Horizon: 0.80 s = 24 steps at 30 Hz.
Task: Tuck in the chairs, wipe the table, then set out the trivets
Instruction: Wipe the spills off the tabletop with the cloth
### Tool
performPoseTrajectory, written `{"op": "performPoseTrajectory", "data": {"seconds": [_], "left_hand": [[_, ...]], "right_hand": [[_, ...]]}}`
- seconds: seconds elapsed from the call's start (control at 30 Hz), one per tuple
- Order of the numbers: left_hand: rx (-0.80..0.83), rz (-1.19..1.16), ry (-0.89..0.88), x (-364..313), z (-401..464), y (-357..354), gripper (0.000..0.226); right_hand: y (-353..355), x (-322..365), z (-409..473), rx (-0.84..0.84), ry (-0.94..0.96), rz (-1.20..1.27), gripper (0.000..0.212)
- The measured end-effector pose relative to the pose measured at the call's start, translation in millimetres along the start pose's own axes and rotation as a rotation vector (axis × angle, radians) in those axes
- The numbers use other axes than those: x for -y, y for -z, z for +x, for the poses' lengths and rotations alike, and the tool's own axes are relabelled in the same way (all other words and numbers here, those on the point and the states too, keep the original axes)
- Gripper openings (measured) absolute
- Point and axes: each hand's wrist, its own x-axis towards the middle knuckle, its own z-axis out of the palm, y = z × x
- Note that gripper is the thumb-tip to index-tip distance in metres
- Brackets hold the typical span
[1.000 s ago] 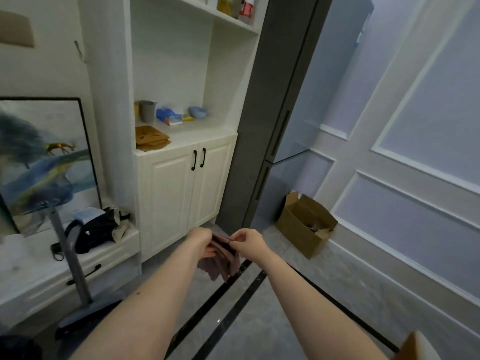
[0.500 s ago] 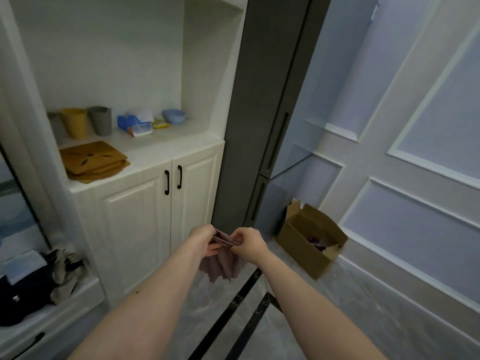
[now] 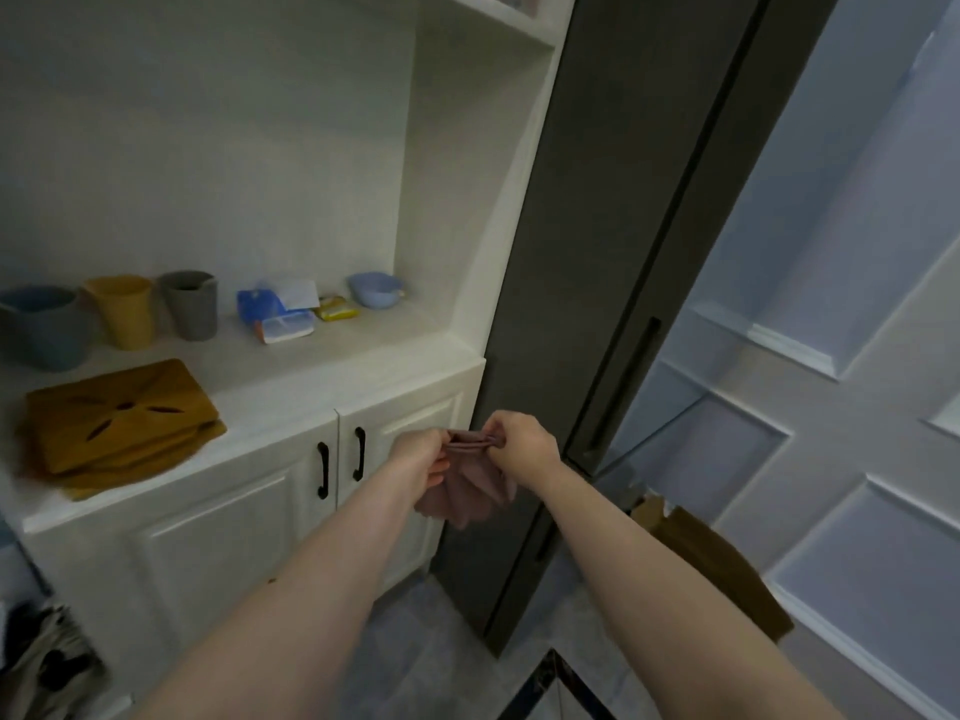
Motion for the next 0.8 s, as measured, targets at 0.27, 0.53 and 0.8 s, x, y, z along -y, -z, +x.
{"op": "performPoseTrajectory", "data": {"seconds": [0.27,0.53,0.8], "left_hand": [[-0.018,-0.026,-0.075,-88.8,116.6,-7.6,0.010],[-0.085,0.000,-0.136,-151.2,201.9,-20.4,0.018],[-0.358,-0.050,-0.355,-215.5,267.8,-32.6,0.018]], "right_hand": [[10.4,15.3,139.8,-0.044,0.000,0.005,0.025],[14.4,13.5,253.9,-0.052,0.043,0.039,0.022],[20.1,21.3,363.6,-0.121,0.228,0.187,0.018]]}}
